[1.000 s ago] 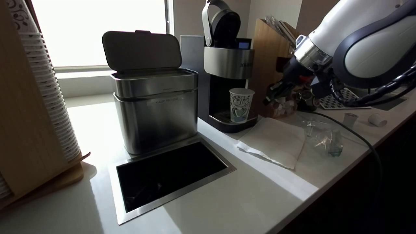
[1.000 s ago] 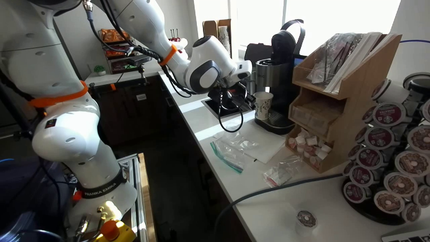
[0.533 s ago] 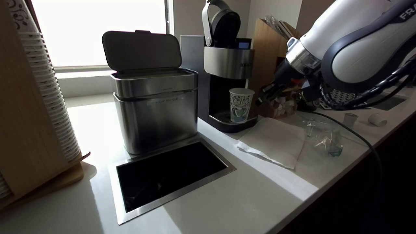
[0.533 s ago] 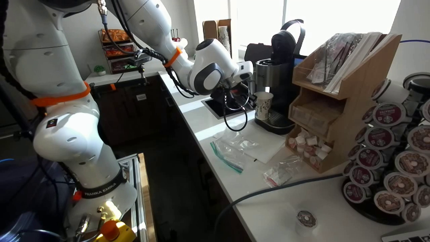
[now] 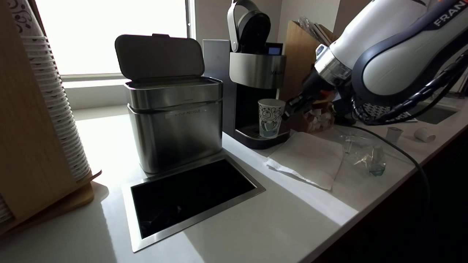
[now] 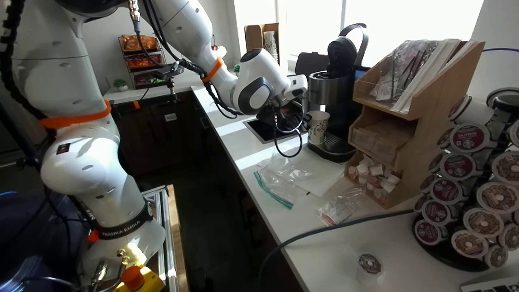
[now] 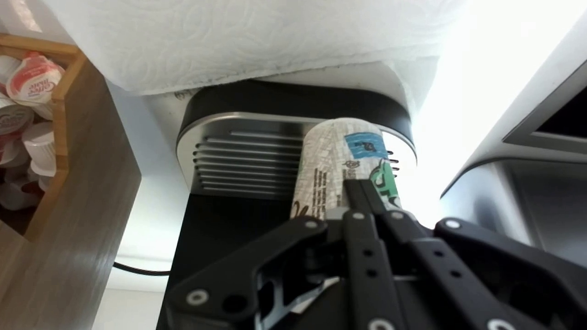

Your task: Put the cup in the coffee maker

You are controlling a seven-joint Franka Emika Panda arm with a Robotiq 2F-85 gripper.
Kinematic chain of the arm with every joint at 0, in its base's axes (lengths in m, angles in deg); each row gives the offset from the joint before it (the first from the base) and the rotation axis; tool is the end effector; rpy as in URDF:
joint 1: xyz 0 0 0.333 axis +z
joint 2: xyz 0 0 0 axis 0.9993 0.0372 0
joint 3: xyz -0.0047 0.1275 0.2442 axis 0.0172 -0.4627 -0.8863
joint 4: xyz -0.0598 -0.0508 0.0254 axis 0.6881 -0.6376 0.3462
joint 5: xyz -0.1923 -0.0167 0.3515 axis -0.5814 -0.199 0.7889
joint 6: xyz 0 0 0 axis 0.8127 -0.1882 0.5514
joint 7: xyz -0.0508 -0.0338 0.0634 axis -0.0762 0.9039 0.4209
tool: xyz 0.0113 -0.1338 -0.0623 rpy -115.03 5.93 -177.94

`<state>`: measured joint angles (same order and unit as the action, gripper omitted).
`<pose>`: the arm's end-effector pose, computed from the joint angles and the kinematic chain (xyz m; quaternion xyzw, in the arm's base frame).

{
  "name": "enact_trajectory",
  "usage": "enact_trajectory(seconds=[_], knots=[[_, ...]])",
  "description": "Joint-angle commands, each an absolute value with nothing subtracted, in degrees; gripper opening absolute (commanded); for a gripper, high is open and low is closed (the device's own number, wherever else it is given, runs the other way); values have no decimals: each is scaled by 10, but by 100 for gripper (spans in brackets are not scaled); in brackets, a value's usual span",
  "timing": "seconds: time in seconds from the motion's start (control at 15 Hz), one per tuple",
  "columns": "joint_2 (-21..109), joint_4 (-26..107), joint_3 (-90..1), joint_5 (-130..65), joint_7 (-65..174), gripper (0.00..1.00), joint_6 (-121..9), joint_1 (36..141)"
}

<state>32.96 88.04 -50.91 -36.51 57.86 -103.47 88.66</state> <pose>0.5561 0.0438 0.2579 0.9459 0.0748 0.3158 0.0027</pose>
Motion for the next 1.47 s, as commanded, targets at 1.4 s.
enact_trajectory(seconds=[1.4], knots=[[384,853,-517,-360,628,0,-1041,873]])
